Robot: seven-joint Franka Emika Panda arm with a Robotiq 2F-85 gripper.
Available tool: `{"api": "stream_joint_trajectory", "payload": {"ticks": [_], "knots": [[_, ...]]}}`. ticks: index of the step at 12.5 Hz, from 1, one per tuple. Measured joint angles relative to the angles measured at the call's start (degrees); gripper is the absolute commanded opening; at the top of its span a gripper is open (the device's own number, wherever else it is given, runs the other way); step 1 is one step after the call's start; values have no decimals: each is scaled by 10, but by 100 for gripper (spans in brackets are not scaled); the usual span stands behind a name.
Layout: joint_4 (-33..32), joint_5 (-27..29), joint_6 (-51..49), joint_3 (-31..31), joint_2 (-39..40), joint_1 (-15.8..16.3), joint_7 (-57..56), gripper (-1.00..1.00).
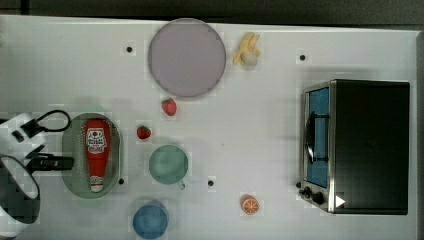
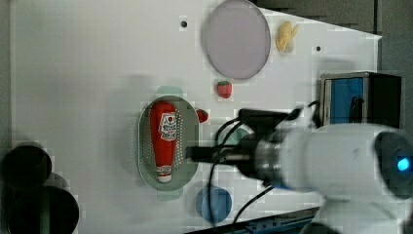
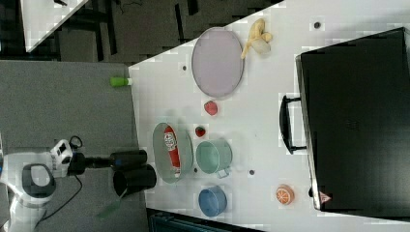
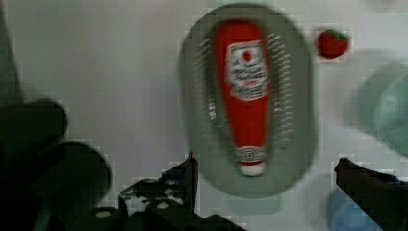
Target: Pick ketchup from strainer and place it on the table
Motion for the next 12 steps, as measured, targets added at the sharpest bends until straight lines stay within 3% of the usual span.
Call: {"api": "stream_joint_trajectory", "payload": {"ticks": [3,7,12], "knots": [[-67,-20,116,9,18,20,9,100],[-131,-131,258,6,99,25,63,100],[-131,-246,313,-28,214,26,117,100]]}}
